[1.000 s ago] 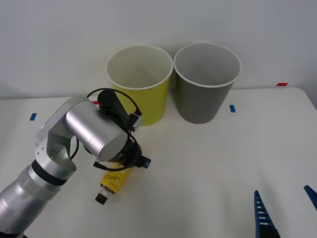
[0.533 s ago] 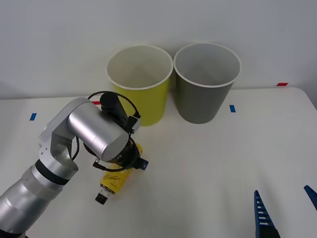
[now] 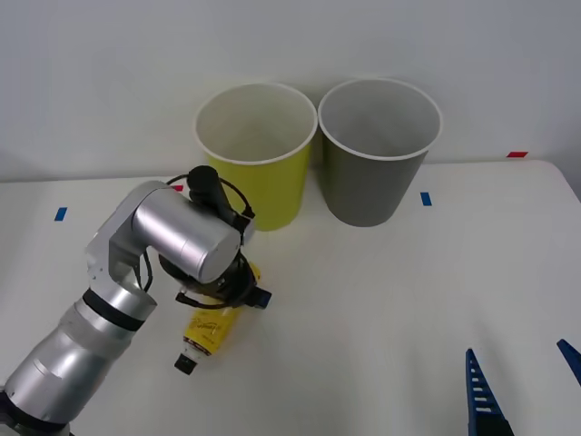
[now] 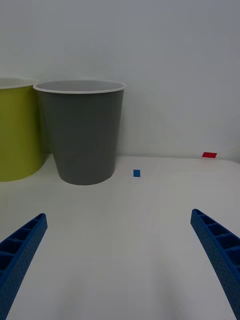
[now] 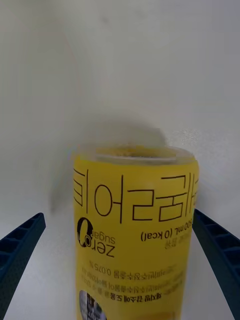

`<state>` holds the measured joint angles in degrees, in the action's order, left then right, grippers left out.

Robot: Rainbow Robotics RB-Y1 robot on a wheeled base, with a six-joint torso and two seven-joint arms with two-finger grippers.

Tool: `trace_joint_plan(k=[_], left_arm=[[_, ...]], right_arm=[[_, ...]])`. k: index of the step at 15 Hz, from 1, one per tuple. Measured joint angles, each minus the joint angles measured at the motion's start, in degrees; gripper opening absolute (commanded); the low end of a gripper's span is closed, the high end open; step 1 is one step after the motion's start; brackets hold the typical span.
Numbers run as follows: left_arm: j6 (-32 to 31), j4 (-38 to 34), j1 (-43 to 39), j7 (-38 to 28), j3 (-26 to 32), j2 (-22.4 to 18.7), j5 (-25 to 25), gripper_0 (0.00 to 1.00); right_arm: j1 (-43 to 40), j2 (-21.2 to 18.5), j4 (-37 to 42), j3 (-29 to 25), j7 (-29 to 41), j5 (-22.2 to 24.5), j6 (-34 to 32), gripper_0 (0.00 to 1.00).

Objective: Put cans in the gray bin and PET bottles in the light green bin.

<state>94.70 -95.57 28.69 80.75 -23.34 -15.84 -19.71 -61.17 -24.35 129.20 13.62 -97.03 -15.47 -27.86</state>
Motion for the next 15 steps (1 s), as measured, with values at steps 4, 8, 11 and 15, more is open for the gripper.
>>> trace_joint_plan(k=[4,8,11,15], left_arm=[[-0.6,1.0,0.0,0.6,-0.2,0.1,0.9,1.0],[-3.0,1.4,0.0,0.4,-3.9,-2.2,0.9,1.0],[-3.0,1.4,0.0,0.6,-3.2,-2.3,0.4,0.0],[-2.7,1.4,0.0,3.3,-0.8,-1.6,-1.1,0.0]], right_arm=[[0.0,0.0,0.0,0.0,0.0,0.0,0.0,1.0],[0.0,0.0,0.0,0.0,0.0,0.0,0.0,1.0],[0.0,0.0,0.0,0.0,0.0,0.0,0.0,1.0],[0.0,0.0,0.0,0.0,0.0,0.0,0.0,1.0]])
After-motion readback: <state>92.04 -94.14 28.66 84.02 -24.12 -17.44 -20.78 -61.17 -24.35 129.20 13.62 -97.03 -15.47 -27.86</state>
